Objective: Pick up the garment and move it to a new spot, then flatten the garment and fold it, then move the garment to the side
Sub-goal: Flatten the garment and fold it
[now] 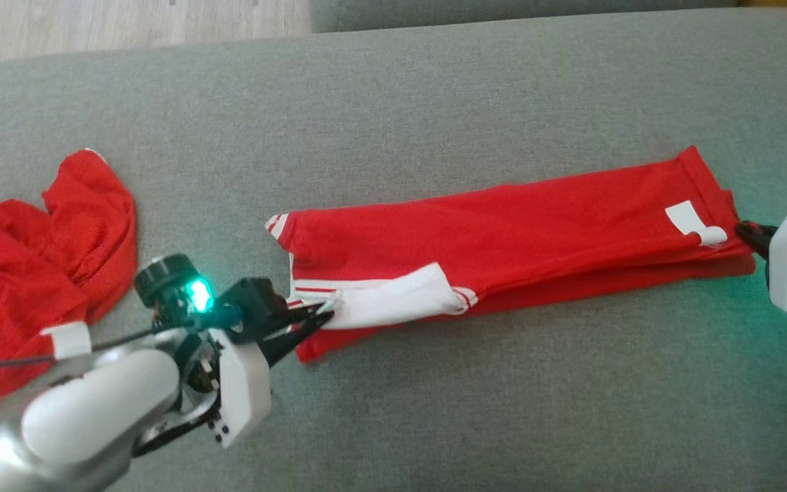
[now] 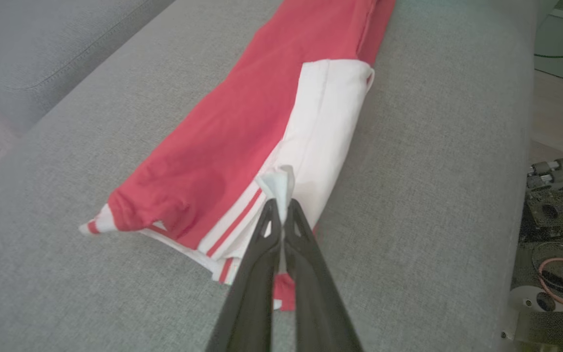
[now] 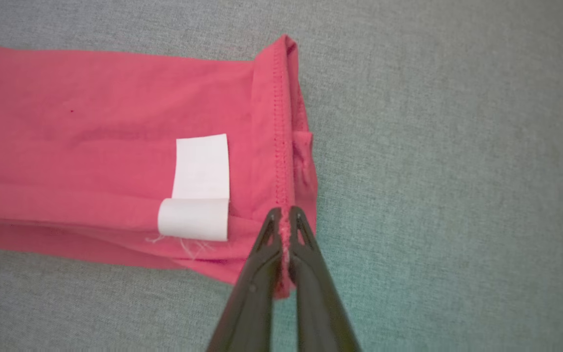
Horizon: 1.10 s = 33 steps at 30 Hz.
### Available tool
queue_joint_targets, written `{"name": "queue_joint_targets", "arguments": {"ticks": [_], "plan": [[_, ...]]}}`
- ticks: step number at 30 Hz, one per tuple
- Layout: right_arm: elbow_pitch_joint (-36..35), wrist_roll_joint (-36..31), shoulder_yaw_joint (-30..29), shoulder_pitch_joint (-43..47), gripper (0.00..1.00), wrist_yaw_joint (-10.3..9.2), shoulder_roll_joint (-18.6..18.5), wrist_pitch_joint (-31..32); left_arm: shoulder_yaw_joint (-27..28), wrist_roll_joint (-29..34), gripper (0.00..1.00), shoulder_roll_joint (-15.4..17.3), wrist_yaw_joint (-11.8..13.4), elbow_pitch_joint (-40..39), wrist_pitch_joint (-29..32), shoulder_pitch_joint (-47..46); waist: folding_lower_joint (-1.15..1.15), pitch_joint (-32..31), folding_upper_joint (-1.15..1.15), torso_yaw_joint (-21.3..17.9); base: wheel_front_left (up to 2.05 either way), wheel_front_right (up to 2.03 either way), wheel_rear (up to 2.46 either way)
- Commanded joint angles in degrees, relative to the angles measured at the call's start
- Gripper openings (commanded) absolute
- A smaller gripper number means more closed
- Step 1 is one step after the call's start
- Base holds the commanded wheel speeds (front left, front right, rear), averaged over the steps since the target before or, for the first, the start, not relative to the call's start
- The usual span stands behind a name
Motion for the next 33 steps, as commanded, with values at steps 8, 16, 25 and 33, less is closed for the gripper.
{"name": "queue_joint_targets", "arguments": {"ticks": [8, 16, 25, 33], "plan": [[1.8, 2.9, -2.3, 3.1, 1.0, 0.37, -0.6, 0.3, 3.8, -2.0, 1.0, -1.2, 0.8, 8.3, -7.8, 1.5, 0.0, -2.9, 0.0, -0.7, 0.0, 0.0, 0.0], [-0.5, 1.4, -8.4, 3.3, 1.0, 0.37, 1.6, -16.7, 15.1, -8.0, 1.0, -4.2, 12.3, 13.2, -23.3, 6.7, 0.0, -7.1, 0.0, -1.2, 0.0, 0.0, 0.0], [-1.2, -4.9, -13.6, 8.2, 1.0, 0.37, 7.4, -33.2, 36.7, -5.4, 1.0, -10.5, 20.6, 4.9, -25.5, 20.7, 0.0, -10.2, 0.0, -0.4, 0.0, 0.0, 0.0], [-4.9, -20.2, -28.1, 16.2, 1.0, 0.37, 16.8, -35.4, 51.8, 6.7, 1.0, -21.4, 17.7, 1.0, -25.5, 36.9, 0.0, -11.2, 0.0, -0.2, 0.0, 0.0, 0.0]]}}
